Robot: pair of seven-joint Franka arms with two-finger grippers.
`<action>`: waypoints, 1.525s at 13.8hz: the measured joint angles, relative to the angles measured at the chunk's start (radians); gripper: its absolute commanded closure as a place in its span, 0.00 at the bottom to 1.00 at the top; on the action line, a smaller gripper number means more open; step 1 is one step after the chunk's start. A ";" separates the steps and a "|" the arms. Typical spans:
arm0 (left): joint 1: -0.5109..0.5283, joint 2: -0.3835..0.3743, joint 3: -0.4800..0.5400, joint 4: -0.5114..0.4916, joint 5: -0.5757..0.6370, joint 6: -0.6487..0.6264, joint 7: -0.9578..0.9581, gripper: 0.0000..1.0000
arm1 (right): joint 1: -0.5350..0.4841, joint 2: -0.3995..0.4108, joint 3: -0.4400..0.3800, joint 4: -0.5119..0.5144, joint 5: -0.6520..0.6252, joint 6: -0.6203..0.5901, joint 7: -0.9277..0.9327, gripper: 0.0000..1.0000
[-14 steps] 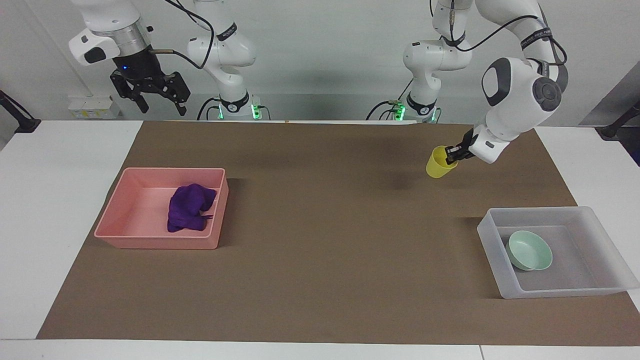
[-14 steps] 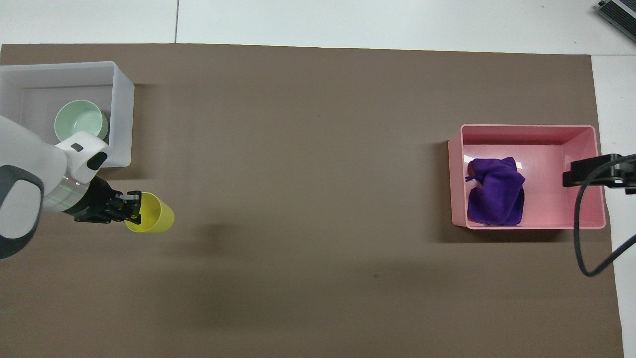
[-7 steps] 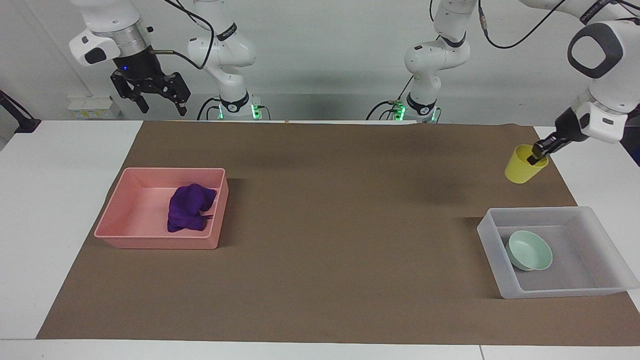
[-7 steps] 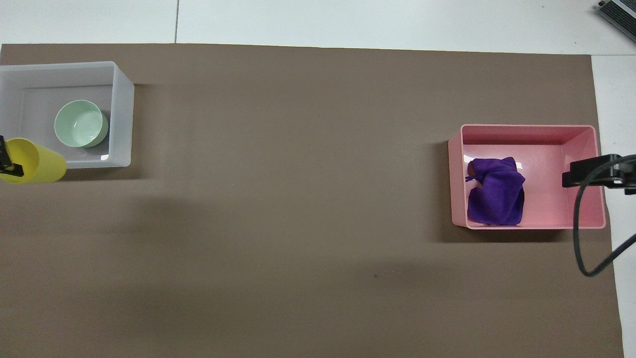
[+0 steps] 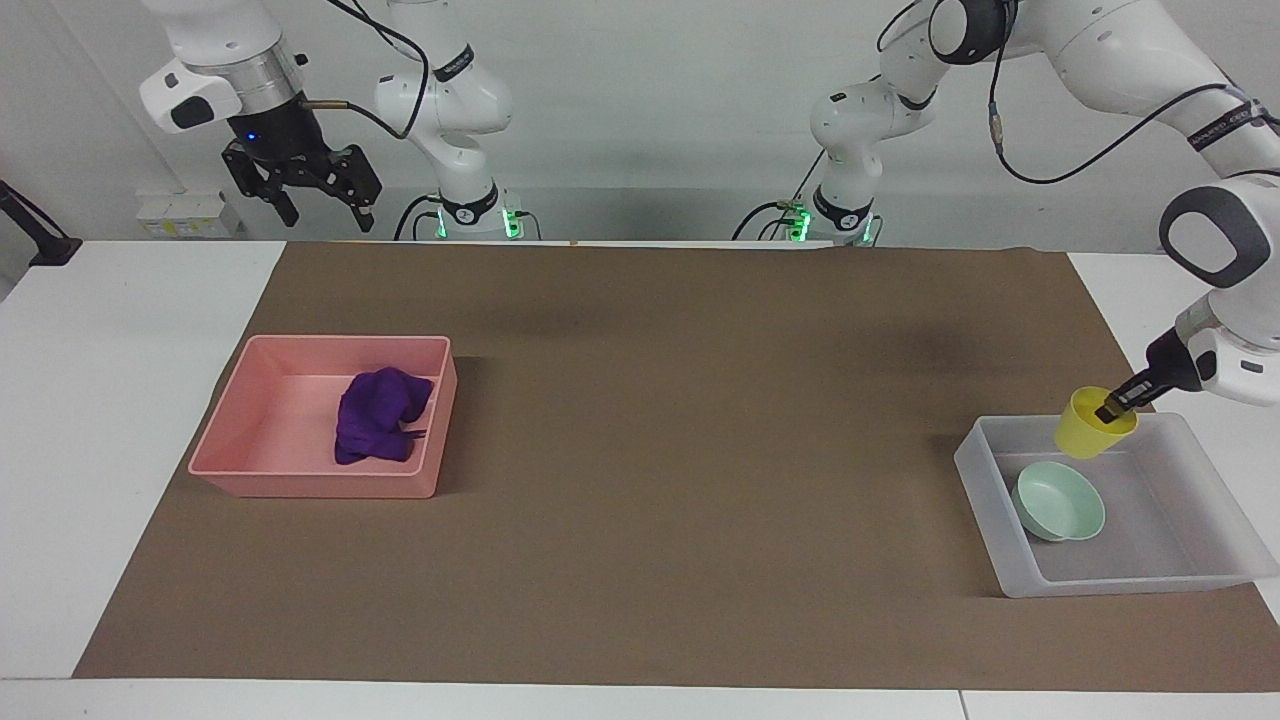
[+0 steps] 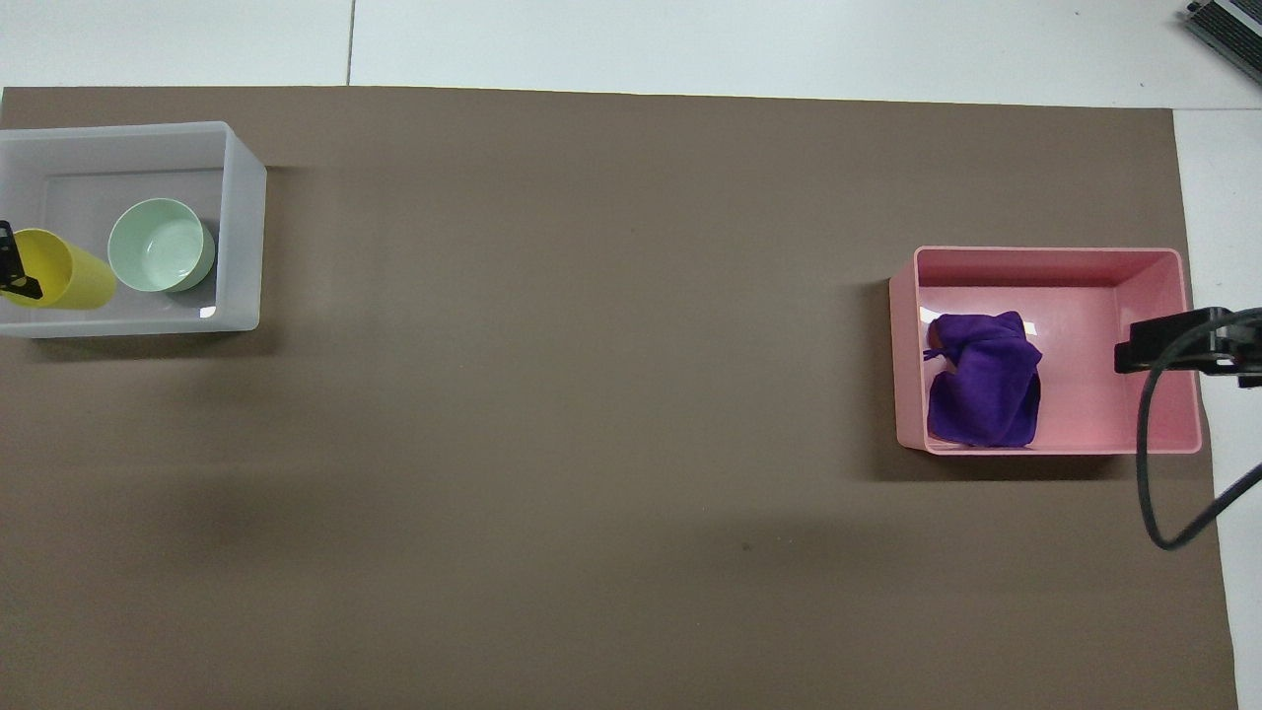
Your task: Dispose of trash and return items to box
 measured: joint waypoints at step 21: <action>-0.058 -0.113 -0.034 0.101 0.000 -0.281 0.004 0.00 | 0.000 -0.004 0.000 -0.013 0.000 0.000 0.000 0.00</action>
